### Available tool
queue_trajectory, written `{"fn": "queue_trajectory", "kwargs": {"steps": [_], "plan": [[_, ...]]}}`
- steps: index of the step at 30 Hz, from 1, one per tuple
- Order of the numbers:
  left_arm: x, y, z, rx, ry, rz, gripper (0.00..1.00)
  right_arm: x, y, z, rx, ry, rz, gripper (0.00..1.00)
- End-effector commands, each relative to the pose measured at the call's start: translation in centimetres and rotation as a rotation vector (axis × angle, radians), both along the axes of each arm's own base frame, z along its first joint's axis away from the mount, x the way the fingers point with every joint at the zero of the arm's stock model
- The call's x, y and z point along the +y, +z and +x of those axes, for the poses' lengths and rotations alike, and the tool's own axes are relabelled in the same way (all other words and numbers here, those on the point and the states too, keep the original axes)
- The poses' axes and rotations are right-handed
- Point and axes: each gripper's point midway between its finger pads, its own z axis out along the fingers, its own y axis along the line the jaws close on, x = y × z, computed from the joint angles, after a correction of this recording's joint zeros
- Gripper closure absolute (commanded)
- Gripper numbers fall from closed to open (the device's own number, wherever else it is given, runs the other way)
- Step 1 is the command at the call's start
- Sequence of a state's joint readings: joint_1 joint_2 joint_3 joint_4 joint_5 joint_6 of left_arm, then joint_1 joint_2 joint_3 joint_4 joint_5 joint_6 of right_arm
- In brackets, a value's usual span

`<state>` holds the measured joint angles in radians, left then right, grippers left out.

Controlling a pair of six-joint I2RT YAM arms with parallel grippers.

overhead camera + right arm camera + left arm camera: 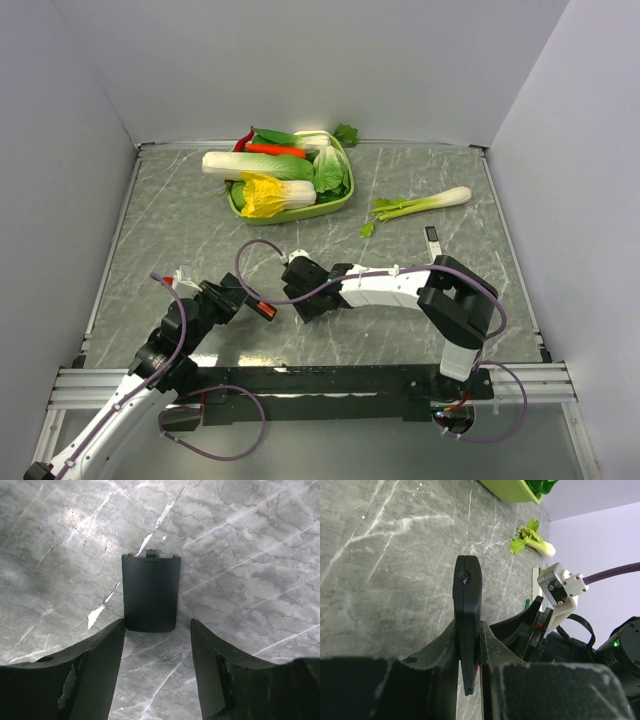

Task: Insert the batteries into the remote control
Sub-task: Pick up the battery cover at the center of the board.

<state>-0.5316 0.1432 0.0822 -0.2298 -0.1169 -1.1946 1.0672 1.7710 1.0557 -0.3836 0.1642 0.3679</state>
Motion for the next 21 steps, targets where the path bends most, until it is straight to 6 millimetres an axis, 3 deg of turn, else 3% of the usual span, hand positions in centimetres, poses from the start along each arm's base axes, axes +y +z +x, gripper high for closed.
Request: {"fn": "queue_trajectory", "kwargs": {"steps": [1, 12, 21], "plan": [[-0.44, 1.31, 0.16, -0.035, -0.011, -0.039, 0.99, 1.04, -0.34, -0.19, 0.035, -0.026, 0.02, 0.38], [-0.56, 1.11, 0.03, -0.033, -0.014, -0.058, 0.99, 1.04, -0.94, -0.06, 0.039, -0.033, 0.002, 0.46], [-0.75, 1.22, 0.03, -0.041, -0.023, -0.066, 0.99, 0.2, -0.4, 0.1, 0.002, -0.009, -0.007, 0.64]]}}
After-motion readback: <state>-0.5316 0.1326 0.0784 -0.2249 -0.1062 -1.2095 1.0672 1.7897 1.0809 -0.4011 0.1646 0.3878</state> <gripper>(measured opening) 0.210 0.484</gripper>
